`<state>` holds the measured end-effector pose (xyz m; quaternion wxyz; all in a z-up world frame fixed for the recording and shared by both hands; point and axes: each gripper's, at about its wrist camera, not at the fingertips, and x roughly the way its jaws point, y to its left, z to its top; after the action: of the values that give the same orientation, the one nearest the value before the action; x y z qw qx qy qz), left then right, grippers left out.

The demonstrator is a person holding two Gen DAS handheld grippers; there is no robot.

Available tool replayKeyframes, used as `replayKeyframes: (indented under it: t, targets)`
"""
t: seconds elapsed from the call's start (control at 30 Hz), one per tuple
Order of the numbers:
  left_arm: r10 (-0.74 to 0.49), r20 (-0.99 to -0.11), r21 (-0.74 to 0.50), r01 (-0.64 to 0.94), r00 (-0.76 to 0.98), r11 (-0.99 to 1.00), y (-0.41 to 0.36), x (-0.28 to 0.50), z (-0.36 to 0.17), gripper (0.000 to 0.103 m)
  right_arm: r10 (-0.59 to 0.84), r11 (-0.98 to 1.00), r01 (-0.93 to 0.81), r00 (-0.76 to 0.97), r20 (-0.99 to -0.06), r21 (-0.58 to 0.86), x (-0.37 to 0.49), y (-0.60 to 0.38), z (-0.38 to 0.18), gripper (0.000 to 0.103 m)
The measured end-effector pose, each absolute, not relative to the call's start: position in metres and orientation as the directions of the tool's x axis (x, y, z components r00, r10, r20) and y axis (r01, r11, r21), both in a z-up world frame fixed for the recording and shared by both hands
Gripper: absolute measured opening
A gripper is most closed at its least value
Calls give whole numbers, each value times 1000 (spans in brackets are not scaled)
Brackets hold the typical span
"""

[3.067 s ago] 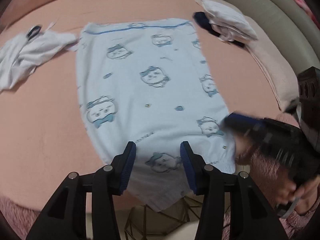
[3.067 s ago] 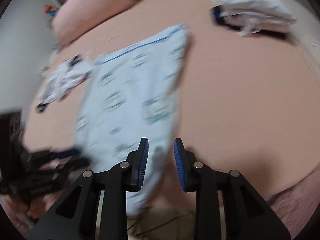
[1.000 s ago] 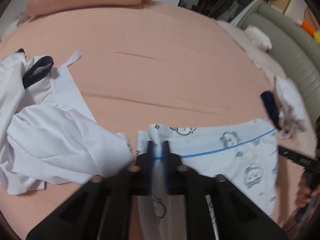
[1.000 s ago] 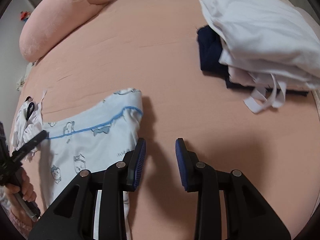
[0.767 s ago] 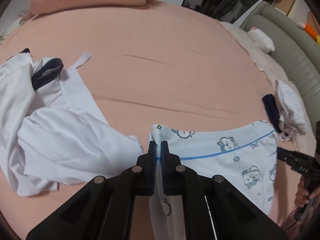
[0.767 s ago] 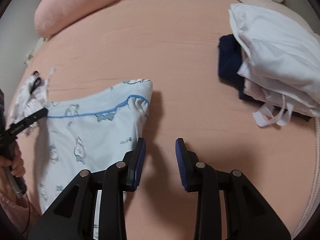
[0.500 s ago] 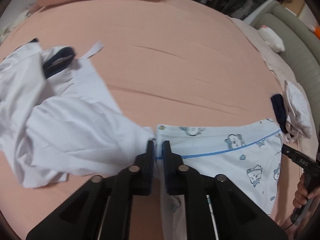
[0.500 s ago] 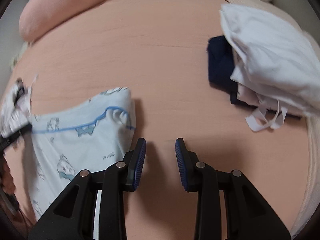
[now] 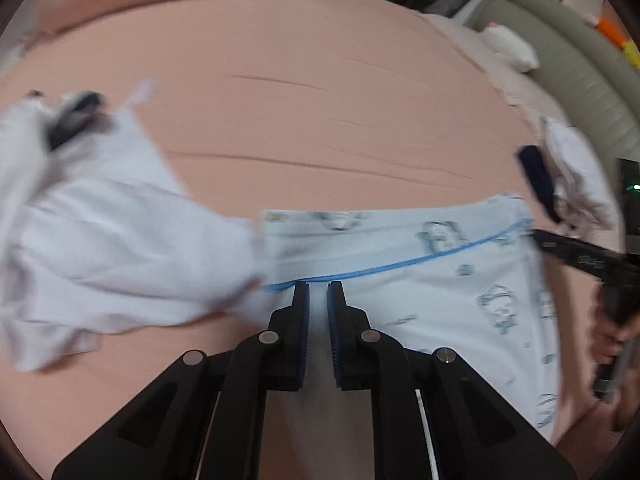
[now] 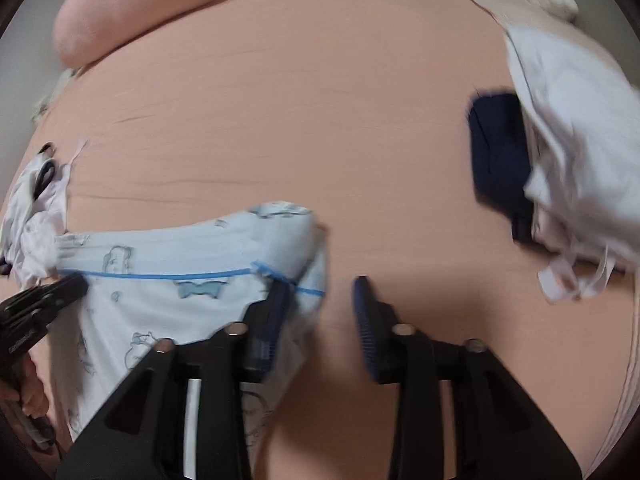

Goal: Fold clothes

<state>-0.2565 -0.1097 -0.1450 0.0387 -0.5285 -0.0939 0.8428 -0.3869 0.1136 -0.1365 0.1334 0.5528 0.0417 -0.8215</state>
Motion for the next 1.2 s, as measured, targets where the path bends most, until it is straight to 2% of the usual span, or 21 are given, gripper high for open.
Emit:
replayKeyframes:
  t: [0.07, 0.1, 0.13, 0.17, 0.23, 0.3, 0.33, 0.4, 0.47, 0.53, 0.67, 0.8, 0.9, 1.0, 1.03, 1.1, 1.2]
  targets:
    - [177, -887, -196, 1, -427, -981, -103, -246, -137, 17, -96, -976, 216, -426, -900, 2, -378, 126, -119, 36]
    - [212, -884, -213, -44, -418, -976, -95, -239, -133, 20, -105, -981, 194, -443, -891, 20, -372, 136, -111, 36]
    - [254, -879, -237, -92, -404, -967, -85, -232, -129, 31, -133, -983, 174, -448, -884, 60, -365, 145, -103, 38]
    - [287, -875, -256, -132, -390, -958, -72, -224, -128, 34, -193, -976, 172, -428, -883, 131, -357, 153, -99, 39]
    - [305, -874, -254, -180, -378, -950, -48, -213, -129, 34, -301, -946, 228, -370, -879, 228, -335, 151, -98, 39]
    - [301, -880, -231, -224, -367, -947, -26, -200, -133, 34, -333, -925, 296, -329, -883, 238, -314, 143, -104, 39]
    - [260, -894, -182, -235, -366, -955, -22, -194, -139, 34, -335, -916, 328, -310, -890, 230, -303, 136, -109, 37]
    - [180, -912, -90, -248, -368, -964, -20, -189, -146, 36, -247, -932, 329, -268, -931, 152, -283, 125, -132, 34]
    - [107, -918, -11, -246, -381, -969, -21, -182, -145, 37, -193, -931, 359, -319, -928, 70, -264, 124, -142, 32]
    - [74, -927, 13, -229, -368, -973, -22, -177, -138, 37, -156, -935, 355, -355, -922, 22, -256, 130, -138, 32]
    - [151, -922, -56, -261, -356, -964, -9, -156, -133, 36, -147, -941, 338, -373, -916, 13, -242, 134, -123, 32]
    - [226, -912, -125, -293, -342, -948, 4, -135, -127, 36, -281, -933, 303, -281, -917, 193, -214, 129, -121, 32]
    - [214, -927, -115, -309, -308, -944, 8, -124, -141, 35, -232, -936, 323, -274, -933, 138, -149, 157, -140, 32]
    - [164, -935, -91, -236, -313, -967, -12, -122, -139, 37, -210, -953, 271, -277, -937, 134, -136, 191, -141, 32]
    - [142, -936, -78, -203, -321, -976, -19, -120, -136, 37, -198, -968, 210, -284, -938, 141, -140, 206, -136, 28]
    - [148, -928, -98, -160, -342, -982, -26, -113, -128, 37, -212, -974, 138, -301, -930, 178, -135, 225, -130, 30]
    - [241, -907, -197, -156, -345, -968, -19, -97, -122, 37, -282, -956, 170, -285, -916, 241, -122, 223, -128, 30]
